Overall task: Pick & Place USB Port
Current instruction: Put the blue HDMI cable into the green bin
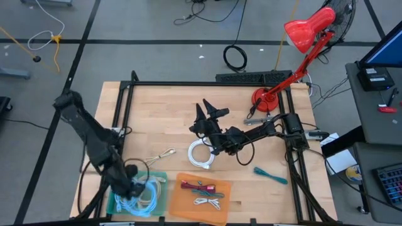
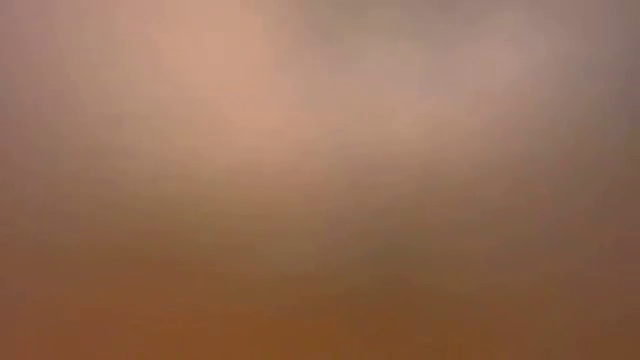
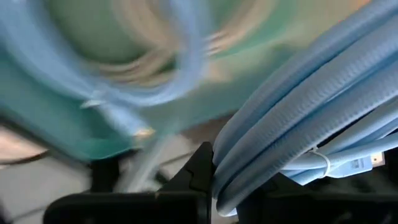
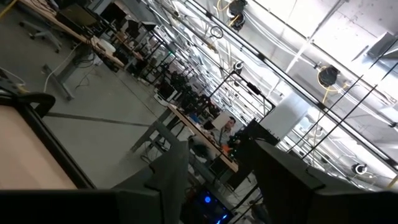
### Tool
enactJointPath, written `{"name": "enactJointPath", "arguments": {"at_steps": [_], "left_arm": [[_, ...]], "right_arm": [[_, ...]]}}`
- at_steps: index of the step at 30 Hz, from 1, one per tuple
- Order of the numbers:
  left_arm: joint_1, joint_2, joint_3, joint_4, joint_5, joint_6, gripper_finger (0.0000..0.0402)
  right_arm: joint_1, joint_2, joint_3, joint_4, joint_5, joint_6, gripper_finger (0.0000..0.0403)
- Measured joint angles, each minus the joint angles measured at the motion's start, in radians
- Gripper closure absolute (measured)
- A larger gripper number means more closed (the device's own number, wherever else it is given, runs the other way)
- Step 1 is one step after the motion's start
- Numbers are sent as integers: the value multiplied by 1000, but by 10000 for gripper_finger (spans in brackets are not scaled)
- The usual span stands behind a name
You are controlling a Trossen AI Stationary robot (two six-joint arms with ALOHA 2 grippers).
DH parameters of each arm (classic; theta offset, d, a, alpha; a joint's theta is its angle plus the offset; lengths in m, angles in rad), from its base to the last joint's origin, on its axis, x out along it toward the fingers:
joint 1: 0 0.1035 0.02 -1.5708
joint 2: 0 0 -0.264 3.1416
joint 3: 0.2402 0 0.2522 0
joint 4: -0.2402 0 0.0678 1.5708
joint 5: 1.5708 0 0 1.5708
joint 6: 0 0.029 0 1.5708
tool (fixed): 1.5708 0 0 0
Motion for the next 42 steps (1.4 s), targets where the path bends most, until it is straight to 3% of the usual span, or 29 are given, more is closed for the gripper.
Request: {"name": "enactJointPath", "arguments": {"at_steps": [7,11,20,26,42], "left_arm": [[18,146,0,-2,-29,158,369],[22,148,0,-17,-76,214,369],[36,142,-3,-113,-52,249,369],[93,142,-19,-117,-48,350,369],[96,142,-64,-91,78,321,369]], "right_arm": [[-1,0,0,0,-7,7,234],[-1,0,0,0,-34,8,234],[-14,0,0,0,-42,22,234],[-13,0,0,0,-30,22,234],[-17,0,0,-1,-26,21,234]]}}
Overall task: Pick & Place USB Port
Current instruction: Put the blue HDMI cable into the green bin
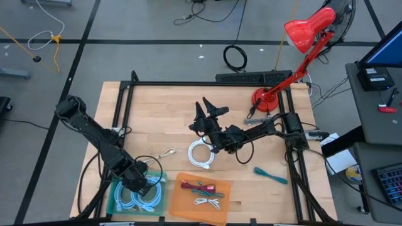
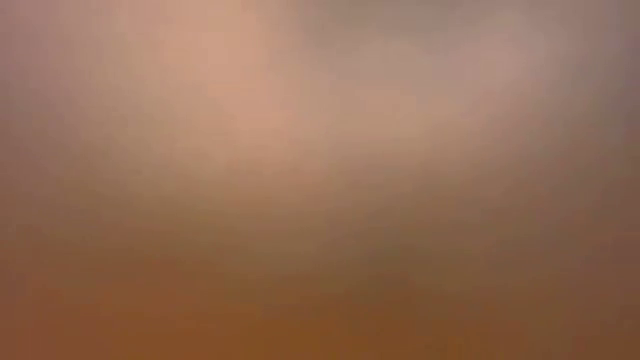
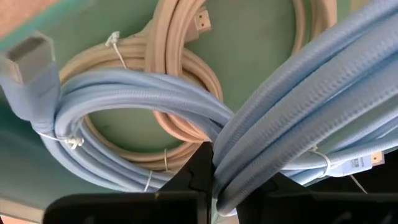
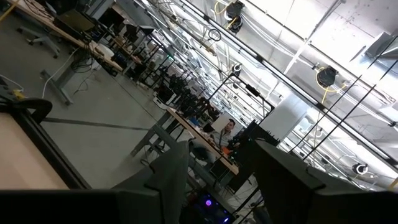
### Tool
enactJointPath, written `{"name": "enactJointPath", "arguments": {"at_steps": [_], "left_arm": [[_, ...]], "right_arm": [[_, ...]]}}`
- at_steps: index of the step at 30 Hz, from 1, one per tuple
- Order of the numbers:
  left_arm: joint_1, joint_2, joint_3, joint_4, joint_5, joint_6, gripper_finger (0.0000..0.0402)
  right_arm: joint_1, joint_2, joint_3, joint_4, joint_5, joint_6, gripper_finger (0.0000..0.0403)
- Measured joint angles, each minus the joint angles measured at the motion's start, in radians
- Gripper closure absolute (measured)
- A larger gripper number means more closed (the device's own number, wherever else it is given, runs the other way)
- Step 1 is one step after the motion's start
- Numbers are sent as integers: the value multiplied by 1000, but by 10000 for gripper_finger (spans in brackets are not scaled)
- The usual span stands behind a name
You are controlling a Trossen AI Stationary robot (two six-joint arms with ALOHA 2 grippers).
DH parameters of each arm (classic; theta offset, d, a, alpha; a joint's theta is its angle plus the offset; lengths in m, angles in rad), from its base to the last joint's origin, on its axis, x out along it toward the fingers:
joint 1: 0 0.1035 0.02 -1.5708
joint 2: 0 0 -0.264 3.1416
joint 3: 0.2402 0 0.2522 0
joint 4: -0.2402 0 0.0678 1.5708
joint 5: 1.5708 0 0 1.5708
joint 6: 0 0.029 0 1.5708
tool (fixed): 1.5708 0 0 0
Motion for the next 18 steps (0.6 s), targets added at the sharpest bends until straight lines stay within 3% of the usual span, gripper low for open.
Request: {"name": "enactJointPath", "arguments": {"at_steps": [8,12,18], "left_arm": [[-5,4,-76,119,109,-30,369],[5,2,-168,306,114,-27,369],[27,2,-172,315,94,27,369]], "right_arm": [[0,0,0,0,1,0,234],[0,0,0,0,0,1,234],[-2,0,0,0,0,1,234]]}}
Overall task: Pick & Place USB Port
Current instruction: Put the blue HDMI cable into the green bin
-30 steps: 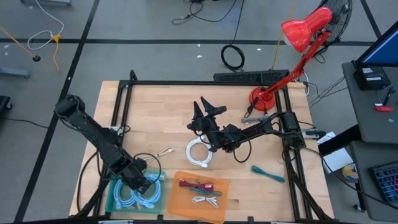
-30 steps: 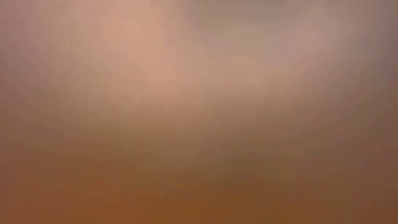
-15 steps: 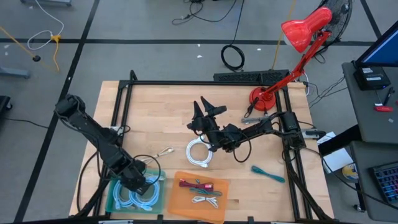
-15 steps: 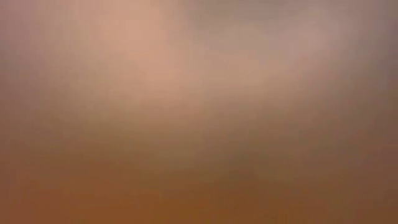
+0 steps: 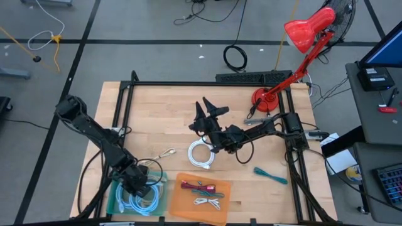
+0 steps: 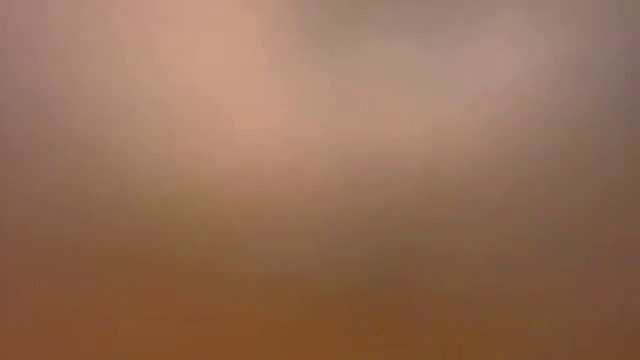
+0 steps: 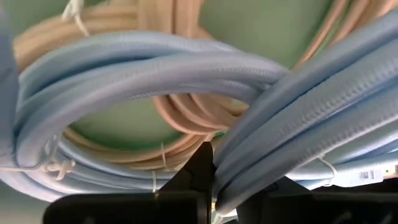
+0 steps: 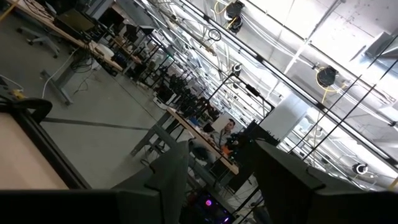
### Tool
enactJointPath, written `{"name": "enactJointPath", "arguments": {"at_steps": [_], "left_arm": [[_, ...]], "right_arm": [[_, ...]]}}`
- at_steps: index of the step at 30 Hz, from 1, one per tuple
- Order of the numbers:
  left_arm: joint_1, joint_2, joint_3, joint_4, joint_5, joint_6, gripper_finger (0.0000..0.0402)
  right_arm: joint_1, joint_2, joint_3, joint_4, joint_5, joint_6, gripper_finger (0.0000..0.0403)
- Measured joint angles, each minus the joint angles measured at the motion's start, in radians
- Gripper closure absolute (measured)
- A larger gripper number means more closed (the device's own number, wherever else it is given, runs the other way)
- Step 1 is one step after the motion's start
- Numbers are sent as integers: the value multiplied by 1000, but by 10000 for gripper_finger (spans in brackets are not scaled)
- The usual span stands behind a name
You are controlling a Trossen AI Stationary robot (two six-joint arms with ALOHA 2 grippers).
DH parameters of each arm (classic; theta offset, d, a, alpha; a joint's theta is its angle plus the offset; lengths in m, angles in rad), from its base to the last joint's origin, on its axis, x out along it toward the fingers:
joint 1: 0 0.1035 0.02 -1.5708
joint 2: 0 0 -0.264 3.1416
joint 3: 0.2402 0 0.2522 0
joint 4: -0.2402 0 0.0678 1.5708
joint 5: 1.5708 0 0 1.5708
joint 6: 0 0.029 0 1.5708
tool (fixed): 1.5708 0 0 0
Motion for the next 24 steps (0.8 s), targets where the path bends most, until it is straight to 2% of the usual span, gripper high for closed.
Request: {"name": "enactJointPath", "arguments": {"at_steps": [13,20,24], "left_arm": [[16,1,26,-18,-72,4,363],[14,-3,24,-18,-87,11,251],[14,-37,39,-43,-86,6,220]], "right_arm": [[-1,0,0,0,0,11,234],[-1,0,0,0,0,16,234],[-1,0,0,0,0,24,234]]}}
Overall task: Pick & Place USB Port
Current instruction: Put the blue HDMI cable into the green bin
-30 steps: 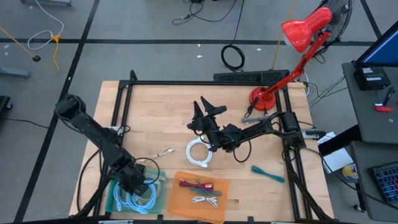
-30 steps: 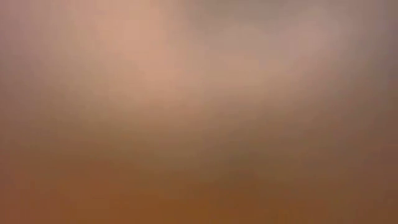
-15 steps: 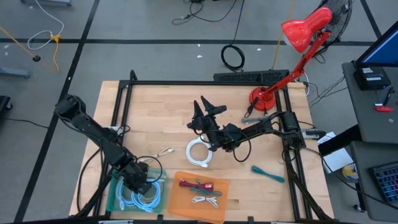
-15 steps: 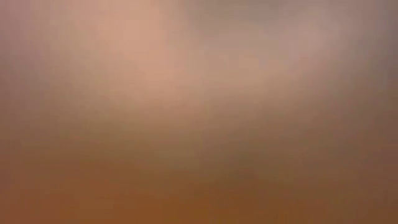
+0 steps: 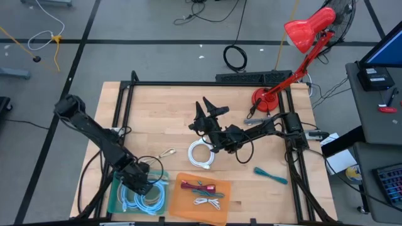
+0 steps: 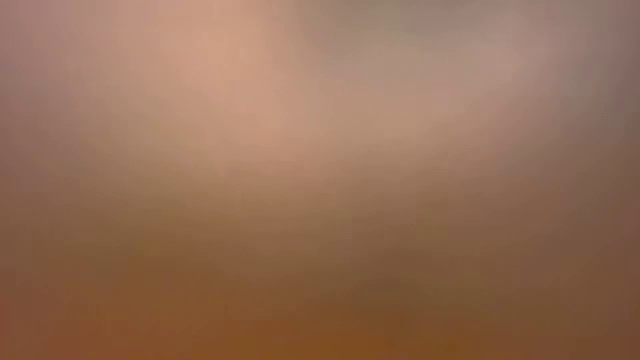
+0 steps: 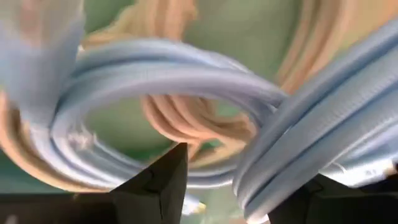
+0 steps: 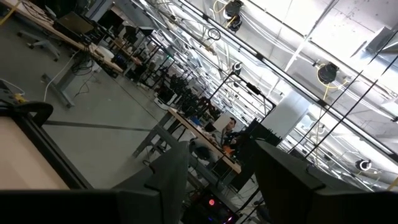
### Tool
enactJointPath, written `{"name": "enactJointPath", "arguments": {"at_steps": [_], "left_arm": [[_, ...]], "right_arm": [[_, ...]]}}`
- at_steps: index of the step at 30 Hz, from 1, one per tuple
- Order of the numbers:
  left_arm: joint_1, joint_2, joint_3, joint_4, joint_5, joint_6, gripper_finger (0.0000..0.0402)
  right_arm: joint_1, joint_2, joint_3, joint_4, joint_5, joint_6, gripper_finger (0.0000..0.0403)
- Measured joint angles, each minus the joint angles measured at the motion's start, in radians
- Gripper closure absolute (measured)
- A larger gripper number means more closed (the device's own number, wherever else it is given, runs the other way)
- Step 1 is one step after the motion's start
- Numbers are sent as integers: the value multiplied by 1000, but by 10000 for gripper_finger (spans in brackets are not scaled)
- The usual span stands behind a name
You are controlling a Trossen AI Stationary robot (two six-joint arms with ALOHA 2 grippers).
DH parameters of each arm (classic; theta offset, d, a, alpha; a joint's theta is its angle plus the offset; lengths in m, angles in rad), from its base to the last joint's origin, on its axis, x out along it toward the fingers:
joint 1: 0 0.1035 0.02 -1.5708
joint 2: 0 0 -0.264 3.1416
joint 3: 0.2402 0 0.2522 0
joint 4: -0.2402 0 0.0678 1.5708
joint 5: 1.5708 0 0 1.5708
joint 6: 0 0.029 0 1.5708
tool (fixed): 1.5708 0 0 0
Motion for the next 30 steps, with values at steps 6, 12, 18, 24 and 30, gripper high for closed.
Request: {"name": "enactJointPath", "arguments": {"at_steps": [6,12,18,24,30], "left_arm": [[-15,-83,84,-168,-96,-6,215],[-40,-118,148,-303,-138,-18,221],[-48,-94,148,-295,-144,0,301],[-40,-84,148,-281,-158,35,363],[-40,-84,148,-273,-163,26,331]], "right_arm": [[0,0,0,-1,0,0,234],[0,0,0,-1,1,0,234],[0,0,0,-2,0,2,234],[0,0,0,-2,1,2,234],[0,0,0,-2,2,2,234]]}}
